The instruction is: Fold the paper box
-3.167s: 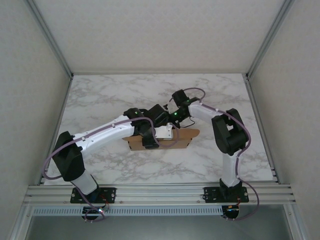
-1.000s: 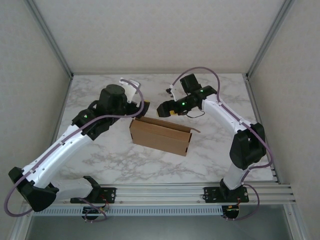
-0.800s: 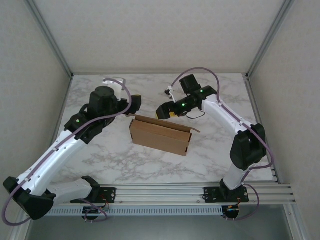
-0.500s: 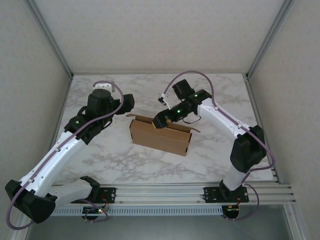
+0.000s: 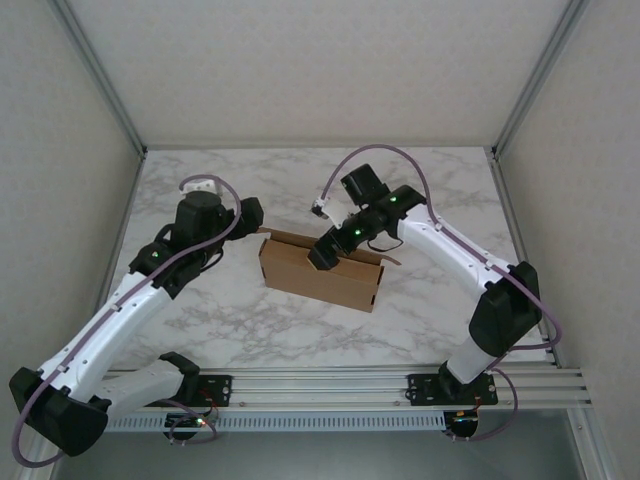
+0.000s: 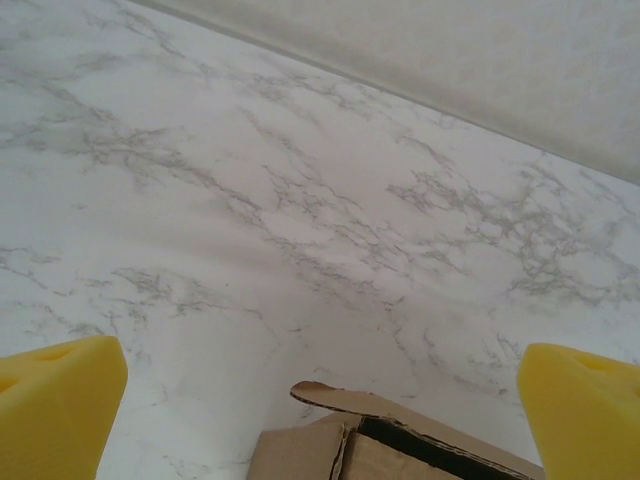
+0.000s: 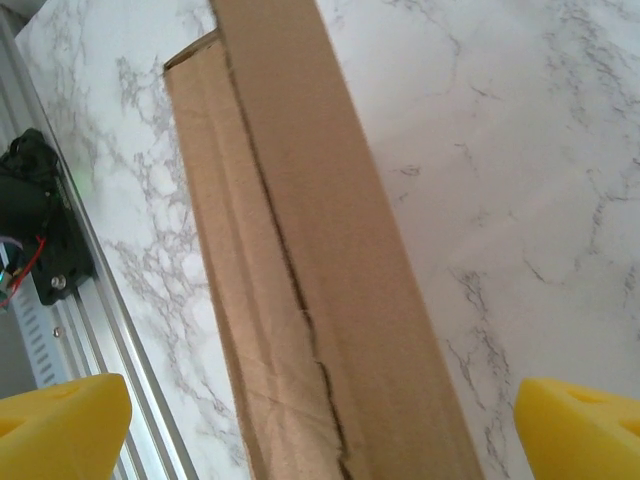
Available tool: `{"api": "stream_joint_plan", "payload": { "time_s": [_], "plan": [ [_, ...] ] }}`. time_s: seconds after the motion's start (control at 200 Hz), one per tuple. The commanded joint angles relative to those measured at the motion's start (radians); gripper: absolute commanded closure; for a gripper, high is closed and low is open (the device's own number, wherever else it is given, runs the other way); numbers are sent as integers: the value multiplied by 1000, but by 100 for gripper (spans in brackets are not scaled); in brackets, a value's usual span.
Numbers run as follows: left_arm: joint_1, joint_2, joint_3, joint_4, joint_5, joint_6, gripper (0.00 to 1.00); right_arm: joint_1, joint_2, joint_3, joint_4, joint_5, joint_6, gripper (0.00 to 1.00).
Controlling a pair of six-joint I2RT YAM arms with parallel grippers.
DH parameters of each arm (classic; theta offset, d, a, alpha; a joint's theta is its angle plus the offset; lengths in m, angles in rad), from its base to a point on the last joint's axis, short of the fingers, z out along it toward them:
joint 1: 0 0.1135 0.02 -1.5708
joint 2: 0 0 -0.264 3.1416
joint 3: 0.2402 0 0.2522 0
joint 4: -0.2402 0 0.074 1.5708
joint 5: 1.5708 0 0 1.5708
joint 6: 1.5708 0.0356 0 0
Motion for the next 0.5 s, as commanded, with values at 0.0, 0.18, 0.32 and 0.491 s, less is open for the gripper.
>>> {"api": "stream_joint_plan", "payload": {
  "time_s": [0.0, 0.18, 0.32, 0.491],
  "plan": [
    [15, -29, -14, -1, -31, -28, 0, 28, 4, -13, -28, 48, -50, 1],
    [20, -38, -24, -5, -33, -29, 0, 59, 6, -28, -23, 132, -76, 1],
    [23, -47, -28, -7, -35, -31, 0, 107, 1, -55, -8, 193, -93, 1],
    [26, -52, -44, 0, -29, -38, 0, 143, 0, -100, 28, 293, -116, 1]
  ]
}}
